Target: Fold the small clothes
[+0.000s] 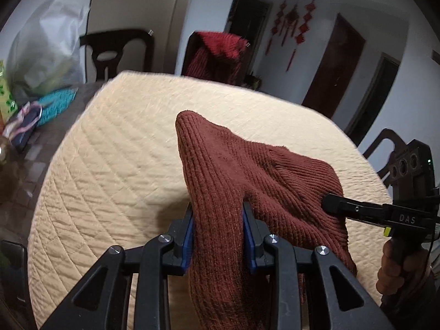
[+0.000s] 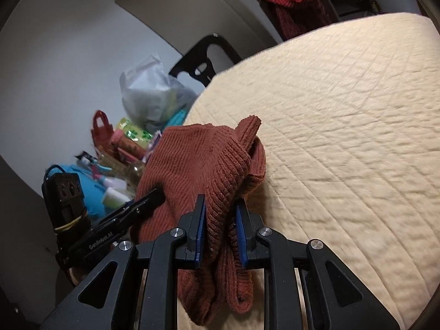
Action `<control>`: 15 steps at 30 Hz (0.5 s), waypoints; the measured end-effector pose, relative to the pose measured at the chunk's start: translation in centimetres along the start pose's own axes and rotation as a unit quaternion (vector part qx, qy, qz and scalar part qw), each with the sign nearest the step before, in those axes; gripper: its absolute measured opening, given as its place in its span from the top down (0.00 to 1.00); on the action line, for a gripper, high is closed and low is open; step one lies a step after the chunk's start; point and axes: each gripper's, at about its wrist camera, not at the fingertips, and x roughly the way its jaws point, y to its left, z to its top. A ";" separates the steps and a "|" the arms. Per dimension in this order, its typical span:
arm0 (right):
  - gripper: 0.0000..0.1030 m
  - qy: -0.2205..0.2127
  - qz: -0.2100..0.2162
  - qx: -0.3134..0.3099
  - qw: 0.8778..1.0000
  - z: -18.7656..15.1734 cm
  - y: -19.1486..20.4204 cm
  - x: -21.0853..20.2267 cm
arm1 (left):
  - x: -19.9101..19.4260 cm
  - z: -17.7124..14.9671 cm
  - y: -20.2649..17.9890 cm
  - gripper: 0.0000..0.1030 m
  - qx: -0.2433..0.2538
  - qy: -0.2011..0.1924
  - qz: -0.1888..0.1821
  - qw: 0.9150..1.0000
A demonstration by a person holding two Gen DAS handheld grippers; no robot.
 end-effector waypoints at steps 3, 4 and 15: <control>0.80 0.024 -0.022 0.006 0.999 -0.2 -1.0 2.4 | 2.3 -0.9 1.5 0.64 -0.014 0.029 0.010 0.999; 0.80 0.030 -0.036 0.004 0.999 -0.3 -1.4 3.0 | 2.5 -1.2 2.0 0.63 -0.018 0.029 0.008 0.999; 0.75 0.006 -0.082 -0.100 0.992 -1.6 2.5 -1.1 | -3.1 -2.9 1.6 0.63 -0.015 -0.025 0.031 0.999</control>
